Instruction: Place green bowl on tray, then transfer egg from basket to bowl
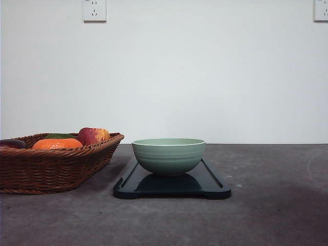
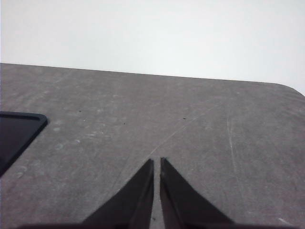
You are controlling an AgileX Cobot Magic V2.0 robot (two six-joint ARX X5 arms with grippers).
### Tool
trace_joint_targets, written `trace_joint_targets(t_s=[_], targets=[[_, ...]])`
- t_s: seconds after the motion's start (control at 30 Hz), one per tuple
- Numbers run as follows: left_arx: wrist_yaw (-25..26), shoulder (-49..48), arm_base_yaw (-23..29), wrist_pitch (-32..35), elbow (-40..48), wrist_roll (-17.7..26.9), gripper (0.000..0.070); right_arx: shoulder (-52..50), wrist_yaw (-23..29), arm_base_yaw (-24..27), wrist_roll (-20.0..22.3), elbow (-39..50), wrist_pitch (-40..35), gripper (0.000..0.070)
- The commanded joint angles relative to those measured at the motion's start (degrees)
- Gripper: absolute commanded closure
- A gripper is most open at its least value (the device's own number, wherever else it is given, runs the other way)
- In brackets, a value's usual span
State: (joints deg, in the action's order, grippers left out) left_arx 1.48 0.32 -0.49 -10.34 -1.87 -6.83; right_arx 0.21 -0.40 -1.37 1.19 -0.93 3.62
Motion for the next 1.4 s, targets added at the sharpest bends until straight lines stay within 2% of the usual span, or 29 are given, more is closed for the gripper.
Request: trace_joint_targets(t_s=[0.0,1.37], targets=[[0.02,-0.07,0.11,-0.36,1.08,0.66,0.07,0.0,0.02,0.1,-0.76,0.26,-0.76,0.0684],[0.02,-0.07,0.11,-0.36,1.08,0.66,0.07,0.0,0.02,0.09,-0.76,0.26,-0.77,0.0684]])
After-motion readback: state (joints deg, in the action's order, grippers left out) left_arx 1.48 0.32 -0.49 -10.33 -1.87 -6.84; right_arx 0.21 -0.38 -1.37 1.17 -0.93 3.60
